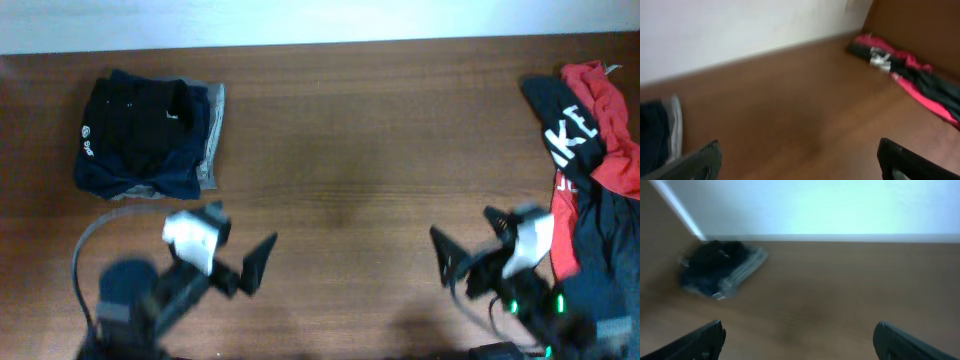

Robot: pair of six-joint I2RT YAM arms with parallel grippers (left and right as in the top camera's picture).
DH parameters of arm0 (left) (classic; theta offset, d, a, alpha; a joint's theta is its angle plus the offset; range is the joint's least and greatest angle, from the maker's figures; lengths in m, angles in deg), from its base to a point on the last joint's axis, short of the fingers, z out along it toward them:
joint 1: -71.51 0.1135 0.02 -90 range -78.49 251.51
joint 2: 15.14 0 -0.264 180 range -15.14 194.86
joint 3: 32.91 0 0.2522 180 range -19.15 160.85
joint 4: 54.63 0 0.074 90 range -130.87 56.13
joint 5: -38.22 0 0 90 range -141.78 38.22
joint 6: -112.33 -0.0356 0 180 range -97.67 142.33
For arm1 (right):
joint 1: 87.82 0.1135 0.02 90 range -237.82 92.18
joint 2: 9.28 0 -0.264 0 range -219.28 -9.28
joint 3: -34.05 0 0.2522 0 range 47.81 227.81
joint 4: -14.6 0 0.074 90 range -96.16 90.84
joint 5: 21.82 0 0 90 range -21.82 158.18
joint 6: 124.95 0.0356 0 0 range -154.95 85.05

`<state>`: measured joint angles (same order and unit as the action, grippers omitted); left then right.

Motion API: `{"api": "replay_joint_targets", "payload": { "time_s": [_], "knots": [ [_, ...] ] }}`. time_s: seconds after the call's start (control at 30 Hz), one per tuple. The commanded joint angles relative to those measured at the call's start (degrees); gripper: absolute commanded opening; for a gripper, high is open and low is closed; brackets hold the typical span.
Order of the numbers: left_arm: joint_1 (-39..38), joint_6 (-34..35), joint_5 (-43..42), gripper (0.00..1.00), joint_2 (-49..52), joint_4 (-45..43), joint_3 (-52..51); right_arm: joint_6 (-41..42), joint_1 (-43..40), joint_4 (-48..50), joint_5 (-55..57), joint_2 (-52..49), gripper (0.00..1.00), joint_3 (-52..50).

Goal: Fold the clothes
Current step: 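Reach the right gripper to the dark NIKE t-shirt in the right pile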

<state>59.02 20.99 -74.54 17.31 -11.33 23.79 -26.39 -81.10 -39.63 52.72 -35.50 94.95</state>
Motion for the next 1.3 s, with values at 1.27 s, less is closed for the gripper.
{"api": "replay_joint_targets", "payload": {
  "time_s": [1.27],
  "knots": [
    [-0.11, -6.05, 0.07, 0.99, 49.94, 34.53, 45.35, 9.68, -36.65, -0.13, 19.02, -108.87, 0.60, 66.18]
  ]
}}
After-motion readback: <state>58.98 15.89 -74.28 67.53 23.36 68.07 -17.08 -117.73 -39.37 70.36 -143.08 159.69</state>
